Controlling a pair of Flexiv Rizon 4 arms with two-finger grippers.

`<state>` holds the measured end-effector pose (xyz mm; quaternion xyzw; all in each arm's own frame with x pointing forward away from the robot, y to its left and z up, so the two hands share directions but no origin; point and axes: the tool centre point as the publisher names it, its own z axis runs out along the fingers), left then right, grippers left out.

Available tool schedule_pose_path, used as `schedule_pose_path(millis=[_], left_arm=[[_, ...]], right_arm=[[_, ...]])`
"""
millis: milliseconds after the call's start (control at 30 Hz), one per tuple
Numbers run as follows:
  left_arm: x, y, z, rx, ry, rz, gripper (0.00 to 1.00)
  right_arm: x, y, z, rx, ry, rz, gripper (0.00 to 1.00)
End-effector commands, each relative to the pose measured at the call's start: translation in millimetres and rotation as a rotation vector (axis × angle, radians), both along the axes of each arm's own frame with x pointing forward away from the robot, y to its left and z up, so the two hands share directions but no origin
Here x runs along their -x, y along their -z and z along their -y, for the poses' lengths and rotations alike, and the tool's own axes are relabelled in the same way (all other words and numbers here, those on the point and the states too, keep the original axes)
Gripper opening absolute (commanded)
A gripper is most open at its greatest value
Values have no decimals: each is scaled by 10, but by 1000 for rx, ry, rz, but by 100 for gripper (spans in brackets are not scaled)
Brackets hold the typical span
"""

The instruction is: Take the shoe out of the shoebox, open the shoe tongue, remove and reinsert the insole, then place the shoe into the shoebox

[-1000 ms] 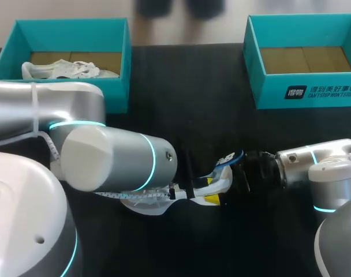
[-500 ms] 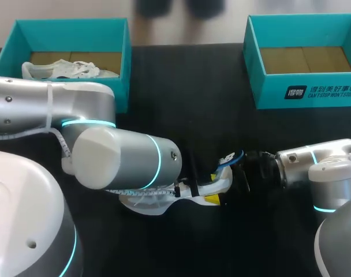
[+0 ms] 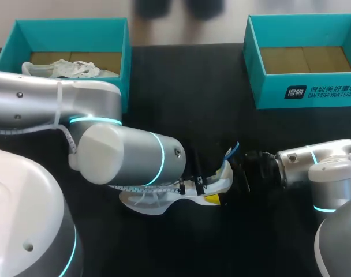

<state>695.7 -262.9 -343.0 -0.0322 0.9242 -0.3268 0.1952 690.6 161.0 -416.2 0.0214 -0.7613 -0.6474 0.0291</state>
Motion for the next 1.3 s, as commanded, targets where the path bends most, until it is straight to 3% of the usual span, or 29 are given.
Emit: schedule_pose_path(millis=[33, 433, 867, 1067, 1300], left_arm=[[-38, -42, 20, 10, 8, -27, 0], [88, -393, 249, 29, 17, -91, 0], [197, -782, 523, -7, 41, -251, 0], [257, -1040, 588, 41, 136, -392, 0], [343, -1493, 656, 116, 267, -496, 0]], right_arm=[[8, 0, -16, 3, 0, -1, 0], [8, 0, -16, 3, 0, -1, 0], [8, 0, -16, 3, 0, -1, 0], [8, 0, -16, 3, 0, -1, 0], [8, 0, -16, 3, 0, -1, 0]])
